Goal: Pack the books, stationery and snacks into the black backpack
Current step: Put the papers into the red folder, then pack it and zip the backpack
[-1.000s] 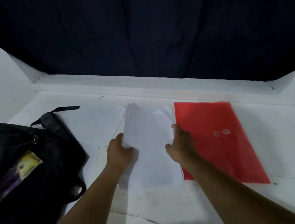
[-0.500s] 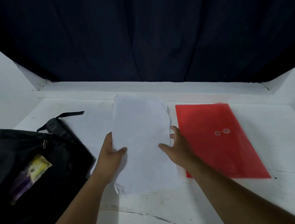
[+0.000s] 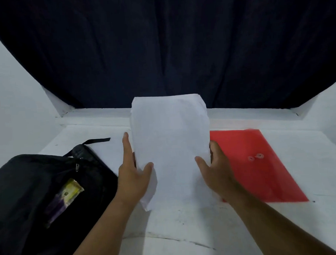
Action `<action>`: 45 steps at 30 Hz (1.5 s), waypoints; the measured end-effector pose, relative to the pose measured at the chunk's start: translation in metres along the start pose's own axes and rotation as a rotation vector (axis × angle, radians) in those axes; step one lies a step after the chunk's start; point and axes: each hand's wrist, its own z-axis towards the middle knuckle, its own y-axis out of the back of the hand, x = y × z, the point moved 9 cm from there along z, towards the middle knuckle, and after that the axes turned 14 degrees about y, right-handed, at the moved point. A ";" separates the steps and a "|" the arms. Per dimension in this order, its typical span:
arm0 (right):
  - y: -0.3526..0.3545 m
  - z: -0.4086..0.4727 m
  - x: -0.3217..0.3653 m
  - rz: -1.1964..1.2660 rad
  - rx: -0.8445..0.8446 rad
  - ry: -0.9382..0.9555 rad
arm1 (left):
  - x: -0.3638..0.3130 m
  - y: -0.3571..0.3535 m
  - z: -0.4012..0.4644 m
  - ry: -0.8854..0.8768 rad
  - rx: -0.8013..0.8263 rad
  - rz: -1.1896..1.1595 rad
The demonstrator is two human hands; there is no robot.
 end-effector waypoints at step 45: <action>-0.030 -0.010 -0.072 -0.053 0.207 -0.244 | 0.054 -0.032 0.004 0.397 0.131 0.212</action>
